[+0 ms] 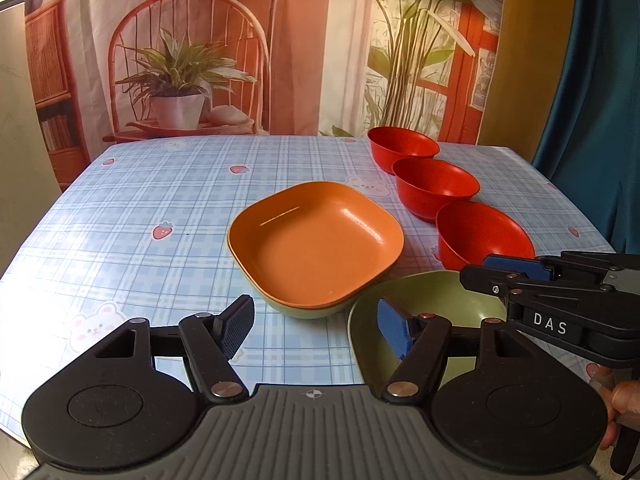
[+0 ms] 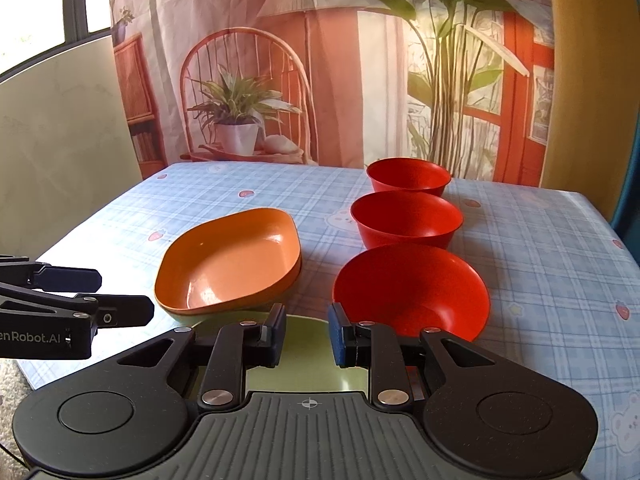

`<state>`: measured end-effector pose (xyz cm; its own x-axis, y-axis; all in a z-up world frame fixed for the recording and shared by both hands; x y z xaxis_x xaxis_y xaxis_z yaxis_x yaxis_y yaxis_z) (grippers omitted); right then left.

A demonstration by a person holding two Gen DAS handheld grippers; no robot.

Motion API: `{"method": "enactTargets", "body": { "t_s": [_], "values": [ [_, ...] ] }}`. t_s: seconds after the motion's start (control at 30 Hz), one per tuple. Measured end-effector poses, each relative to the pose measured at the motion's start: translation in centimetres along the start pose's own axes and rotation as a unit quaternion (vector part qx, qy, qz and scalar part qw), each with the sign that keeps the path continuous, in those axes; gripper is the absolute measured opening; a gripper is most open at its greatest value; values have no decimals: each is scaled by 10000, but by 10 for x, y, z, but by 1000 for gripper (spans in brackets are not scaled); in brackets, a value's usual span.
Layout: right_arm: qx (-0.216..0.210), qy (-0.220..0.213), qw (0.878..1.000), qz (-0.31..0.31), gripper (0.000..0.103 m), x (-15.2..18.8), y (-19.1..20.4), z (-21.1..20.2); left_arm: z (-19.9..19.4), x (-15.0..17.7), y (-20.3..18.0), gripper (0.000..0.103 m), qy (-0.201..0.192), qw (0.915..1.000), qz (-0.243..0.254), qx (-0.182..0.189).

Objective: Organize plates and bowls
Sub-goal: 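Close the left gripper on the rim of the other green plate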

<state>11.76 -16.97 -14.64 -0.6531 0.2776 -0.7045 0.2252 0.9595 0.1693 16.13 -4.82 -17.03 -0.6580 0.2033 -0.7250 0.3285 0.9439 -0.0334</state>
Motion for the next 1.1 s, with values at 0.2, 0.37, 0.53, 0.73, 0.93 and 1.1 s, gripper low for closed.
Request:
{"method": "enactTargets", "body": {
  "t_s": [0.2,0.37,0.53,0.73,0.93,1.1],
  "values": [
    [149,147,9997,80,23,17,-4,1,8,13,-7,65,243,9994,-14,259],
    [378,241,9987,230,23,29,-13,1,17,23,-9,60,420,9984,-75,379],
    [560,331,9974,311,23,37,-20,3,22,27,-11,56,507,9977,-95,442],
    [507,506,9961,518,19,46,-27,9,27,31,-10,39,634,9962,-151,573],
    [408,611,9957,558,11,51,-26,14,31,35,-14,29,701,9947,-146,734],
    [400,634,9955,573,9,53,-25,15,32,37,-18,25,687,9947,-59,768]
  ]
}}
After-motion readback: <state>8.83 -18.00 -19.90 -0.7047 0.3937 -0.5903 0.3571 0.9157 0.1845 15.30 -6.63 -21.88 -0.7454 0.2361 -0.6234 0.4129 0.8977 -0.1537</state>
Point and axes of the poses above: each gripper's, at about its wrist camera, not at the fingertips, and z roughly the way its jaws point, y to its left, x to its underside, the point moved 5 cm from there along z, roughly the way its jaws point, and after that the axes turned 2 degrees about y, right-handed, at the moved point
